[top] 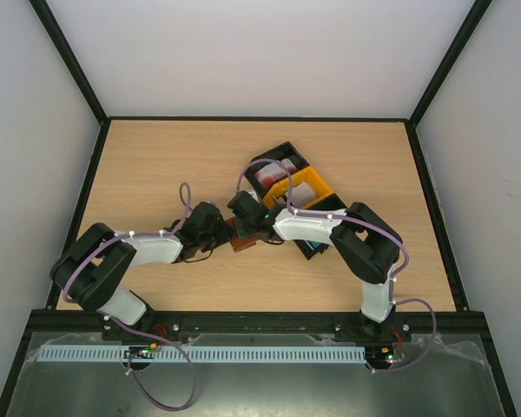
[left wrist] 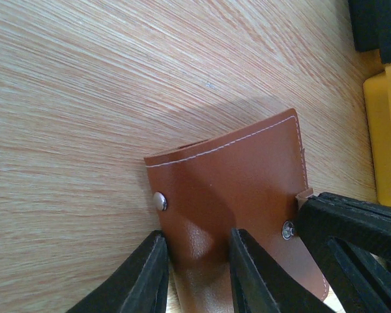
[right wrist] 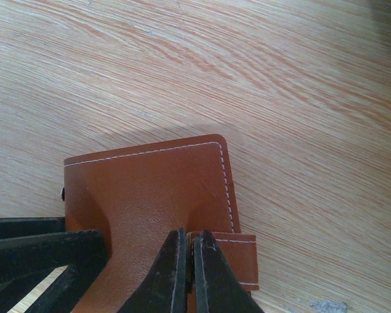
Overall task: Put the credit cards into the card holder
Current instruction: Close the card holder at the center of the board.
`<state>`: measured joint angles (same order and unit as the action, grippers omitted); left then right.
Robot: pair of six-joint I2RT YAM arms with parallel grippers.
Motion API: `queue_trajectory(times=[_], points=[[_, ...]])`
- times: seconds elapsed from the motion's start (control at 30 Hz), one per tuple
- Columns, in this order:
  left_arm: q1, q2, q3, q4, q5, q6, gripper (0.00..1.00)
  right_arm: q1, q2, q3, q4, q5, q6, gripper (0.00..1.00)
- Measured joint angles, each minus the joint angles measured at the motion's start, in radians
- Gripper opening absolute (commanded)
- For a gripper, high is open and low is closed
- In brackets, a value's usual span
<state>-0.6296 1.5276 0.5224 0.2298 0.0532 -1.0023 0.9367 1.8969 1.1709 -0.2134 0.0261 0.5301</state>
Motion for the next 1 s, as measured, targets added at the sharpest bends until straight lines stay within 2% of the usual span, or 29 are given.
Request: queue_trajectory(times=[0.43, 0.7, 0.93, 1.0], points=[[0.003, -0.002, -0.003, 0.003, 0.003, 0.000, 0.30, 0.012, 0.000, 0.001, -0.022, 0.036, -0.018, 0.02], [0.008, -0.002, -0.006, 0.008, 0.015, 0.000, 0.30, 0.013, 0.002, 0.002, -0.022, 0.001, -0.025, 0.10], [0.009, -0.002, -0.006, 0.008, 0.018, 0.000, 0.30, 0.014, 0.002, 0.005, -0.023, -0.016, -0.025, 0.11], [0.009, -0.002, -0.006, 0.008, 0.018, 0.000, 0.30, 0.014, 0.002, 0.006, -0.024, -0.016, -0.025, 0.15]])
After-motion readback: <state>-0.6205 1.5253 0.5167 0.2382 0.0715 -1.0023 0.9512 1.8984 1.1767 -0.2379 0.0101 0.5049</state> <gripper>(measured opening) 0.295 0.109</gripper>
